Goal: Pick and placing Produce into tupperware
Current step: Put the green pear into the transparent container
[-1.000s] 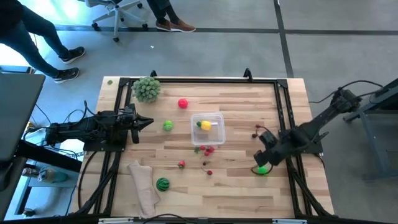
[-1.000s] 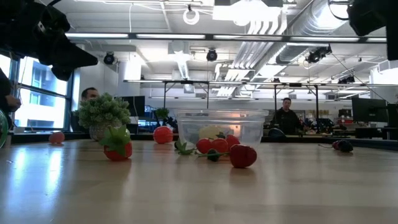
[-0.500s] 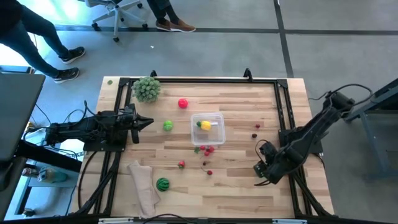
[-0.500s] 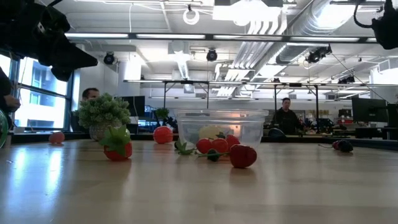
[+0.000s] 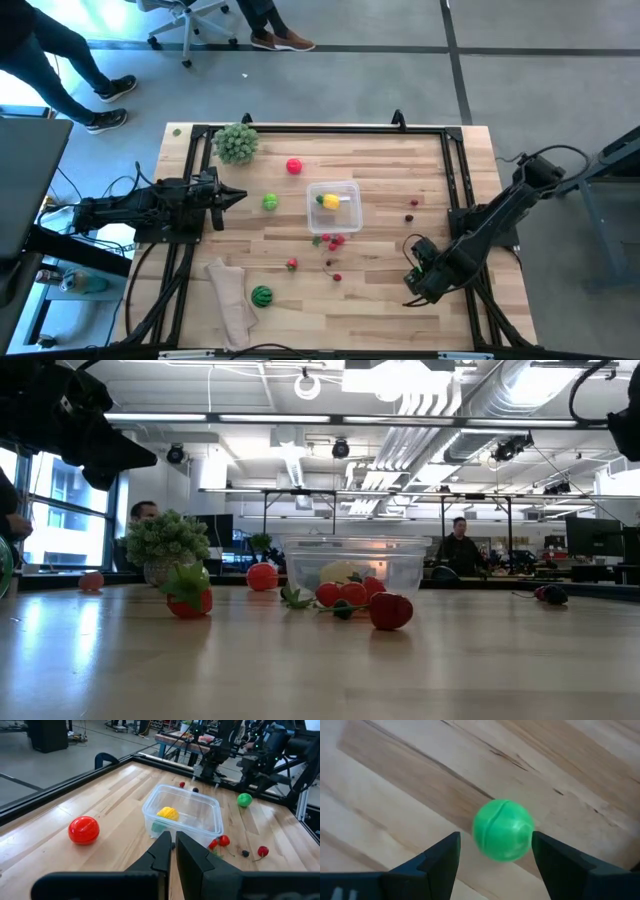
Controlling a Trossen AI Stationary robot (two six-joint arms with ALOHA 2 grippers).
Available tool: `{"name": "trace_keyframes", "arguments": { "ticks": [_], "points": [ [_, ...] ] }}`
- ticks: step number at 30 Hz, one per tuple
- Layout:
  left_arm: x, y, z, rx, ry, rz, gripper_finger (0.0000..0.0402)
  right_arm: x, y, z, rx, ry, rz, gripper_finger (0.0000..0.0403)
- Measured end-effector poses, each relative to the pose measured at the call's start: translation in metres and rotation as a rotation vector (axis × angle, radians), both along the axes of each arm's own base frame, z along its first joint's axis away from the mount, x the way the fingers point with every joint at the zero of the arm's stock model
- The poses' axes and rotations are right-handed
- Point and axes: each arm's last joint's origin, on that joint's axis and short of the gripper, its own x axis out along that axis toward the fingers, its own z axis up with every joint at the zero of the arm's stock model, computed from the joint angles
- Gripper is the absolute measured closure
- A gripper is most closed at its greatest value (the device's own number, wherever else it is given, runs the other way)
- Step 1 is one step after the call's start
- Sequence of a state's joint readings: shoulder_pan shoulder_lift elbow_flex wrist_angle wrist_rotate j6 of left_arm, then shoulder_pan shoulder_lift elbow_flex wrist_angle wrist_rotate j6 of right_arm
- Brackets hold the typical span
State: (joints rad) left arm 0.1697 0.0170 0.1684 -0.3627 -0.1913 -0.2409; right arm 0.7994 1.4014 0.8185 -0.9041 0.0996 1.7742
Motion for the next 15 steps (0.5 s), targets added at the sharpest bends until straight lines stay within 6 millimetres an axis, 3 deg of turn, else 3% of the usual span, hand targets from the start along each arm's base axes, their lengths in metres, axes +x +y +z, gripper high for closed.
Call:
{"name": "trace_keyframes", "arguments": {
  "ticks": [15],
  "points": [
    [0.000, 0.000, 0.000, 0.000, 0.000, 0.000, 0.0385, 0.006, 0.008, -0.023, -0.034, 0.099, 0.004, 0.0167]
  ]
}}
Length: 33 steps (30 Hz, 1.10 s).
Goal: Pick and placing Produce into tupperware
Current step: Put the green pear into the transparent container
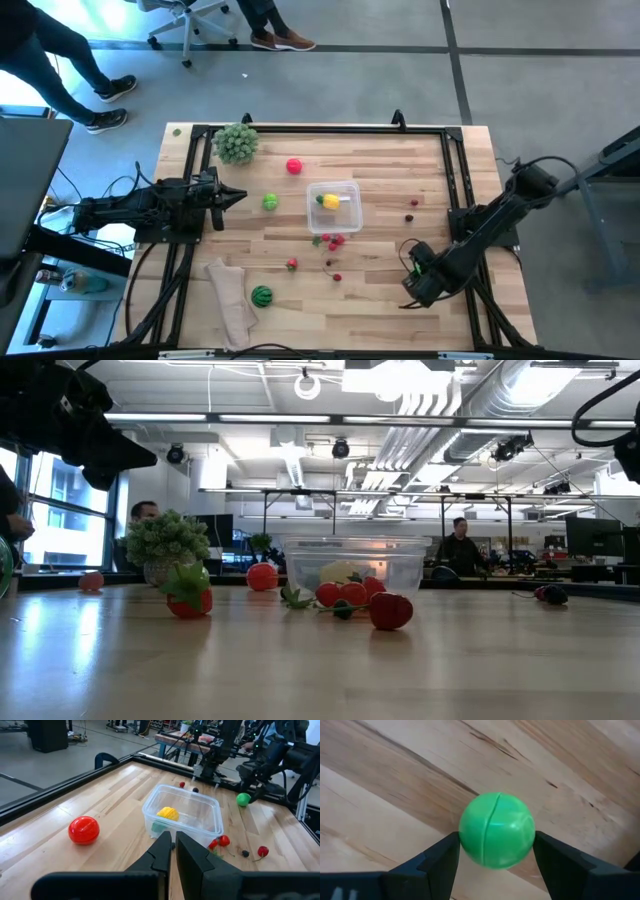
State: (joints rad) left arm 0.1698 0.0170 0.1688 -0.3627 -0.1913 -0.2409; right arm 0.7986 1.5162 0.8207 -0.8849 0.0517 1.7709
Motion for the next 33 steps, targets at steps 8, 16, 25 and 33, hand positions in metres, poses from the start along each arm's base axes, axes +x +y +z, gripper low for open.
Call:
{"name": "trace_keyframes", "arguments": {
  "ticks": [8, 16, 25, 33],
  "points": [
    [0.000, 0.000, 0.000, 0.000, 0.000, 0.000, 0.0385, 0.003, 0.003, -0.009, -0.016, 0.015, -0.001, 0.0167],
    [0.000, 0.000, 0.000, 0.000, 0.000, 0.000, 0.0385, 0.009, -0.002, -0.012, -0.032, 0.021, -0.032, 0.0162],
    [0.000, 0.000, 0.000, 0.000, 0.000, 0.000, 0.0385, 0.012, -0.006, -0.013, -0.046, 0.014, -0.024, 0.0155],
    [0.000, 0.000, 0.000, 0.000, 0.001, 0.000, 0.0385, 0.013, -0.007, -0.013, -0.066, -0.001, -0.008, 0.0179]
  ]
}}
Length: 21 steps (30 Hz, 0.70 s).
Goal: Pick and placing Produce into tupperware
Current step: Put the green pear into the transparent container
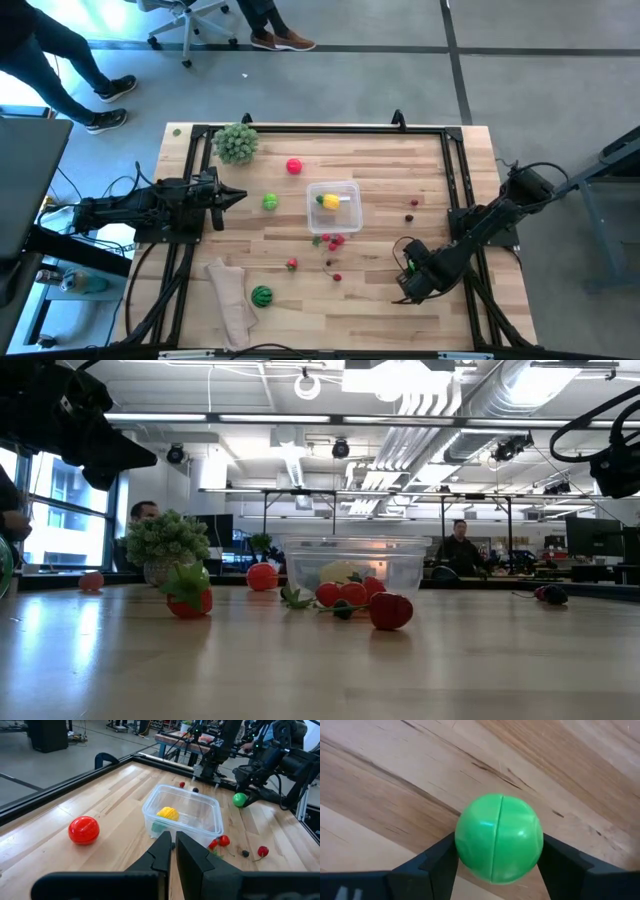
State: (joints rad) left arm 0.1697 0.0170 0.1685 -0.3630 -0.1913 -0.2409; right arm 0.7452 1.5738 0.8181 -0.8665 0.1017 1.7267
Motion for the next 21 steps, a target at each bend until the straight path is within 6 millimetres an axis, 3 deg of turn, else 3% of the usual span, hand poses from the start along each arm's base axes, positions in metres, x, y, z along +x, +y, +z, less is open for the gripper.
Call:
{"name": "trace_keyframes", "arguments": {
  "ticks": [15, 21],
  "points": [
    [0.000, 0.000, 0.000, 0.000, 0.000, 0.000, 0.0385, 0.002, -0.002, 0.002, -0.064, -0.052, 0.030, 0.0186],
    [0.000, 0.000, 0.000, 0.000, 0.000, 0.001, 0.0385, 0.012, 0.004, 0.022, -0.108, -0.164, 0.093, 0.0186]
  ]
}}
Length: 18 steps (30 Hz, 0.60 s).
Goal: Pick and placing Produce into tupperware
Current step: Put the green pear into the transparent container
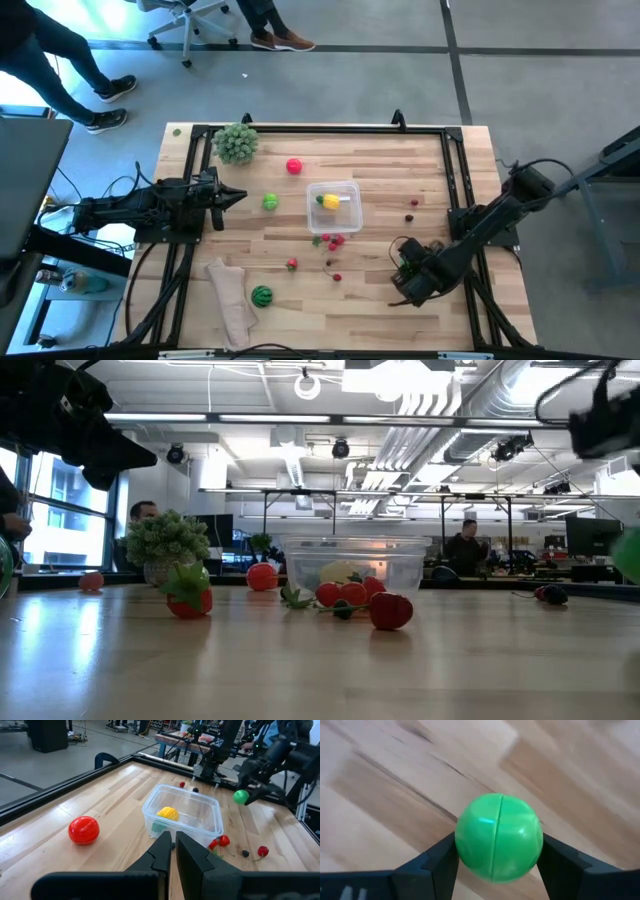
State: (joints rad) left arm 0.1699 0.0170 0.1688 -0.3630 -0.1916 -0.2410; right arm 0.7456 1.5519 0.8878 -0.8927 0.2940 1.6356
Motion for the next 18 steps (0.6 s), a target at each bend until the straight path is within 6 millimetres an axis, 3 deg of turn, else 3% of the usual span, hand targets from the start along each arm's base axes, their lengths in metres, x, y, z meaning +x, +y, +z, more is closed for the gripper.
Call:
{"name": "trace_keyframes", "arguments": {
  "ticks": [5, 10, 18],
  "points": [
    [0.000, 0.000, 0.000, 0.000, 0.003, 0.000, 0.0385, 0.015, -0.002, 0.034, -0.094, -0.142, 0.094, 0.0186],
    [0.000, 0.000, 0.000, -0.001, 0.004, 0.000, 0.0385, 0.043, -0.014, 0.078, -0.226, -0.229, 0.238, 0.0186],
    [0.000, 0.000, -0.001, -0.001, 0.008, 0.000, 0.0385, 0.093, -0.056, 0.156, -0.390, -0.328, 0.467, 0.0186]
  ]
}}
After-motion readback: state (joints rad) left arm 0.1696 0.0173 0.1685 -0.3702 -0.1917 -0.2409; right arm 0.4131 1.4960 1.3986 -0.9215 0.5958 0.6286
